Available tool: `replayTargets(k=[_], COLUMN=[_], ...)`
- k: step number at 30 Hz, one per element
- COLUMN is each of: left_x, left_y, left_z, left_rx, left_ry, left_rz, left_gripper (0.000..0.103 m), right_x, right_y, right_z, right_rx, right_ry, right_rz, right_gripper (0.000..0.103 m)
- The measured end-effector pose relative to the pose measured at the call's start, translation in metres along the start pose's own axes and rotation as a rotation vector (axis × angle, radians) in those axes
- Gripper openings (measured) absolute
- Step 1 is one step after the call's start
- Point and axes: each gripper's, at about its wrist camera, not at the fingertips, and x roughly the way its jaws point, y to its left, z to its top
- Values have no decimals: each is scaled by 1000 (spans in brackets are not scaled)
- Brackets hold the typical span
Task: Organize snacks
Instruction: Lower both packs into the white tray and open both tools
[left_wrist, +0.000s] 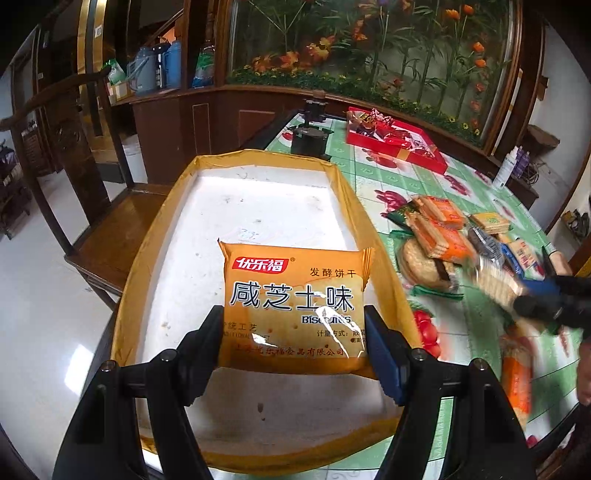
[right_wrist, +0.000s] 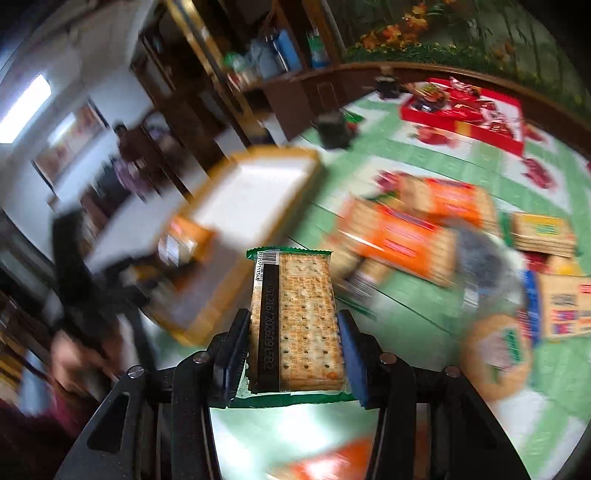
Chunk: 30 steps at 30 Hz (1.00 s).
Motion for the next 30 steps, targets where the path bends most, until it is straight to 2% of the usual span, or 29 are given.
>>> replayTargets(k=[3,6,10,16,30], left_x=[1,1,2,5,10], left_y=[0,0,-1,6,9], left_z=[-2,-6,-12,-15,-17], left_rx=[21,32,64,66,73], left_ry=[7,11,8,7,4], left_rz=[21,35,83,109,177], left_gripper=[72,72,72,73,73], right_x=[18,46,89,134,138], right_y=[21,47,75,84,87], right_z=[22,42,58,64,56], right_rx=[59,41,-5,-39,-82], right_ry=[-29,-19,0,30,21], right_rz=[32,43,14,-73,-116], right_gripper=[51,51,51,51,52])
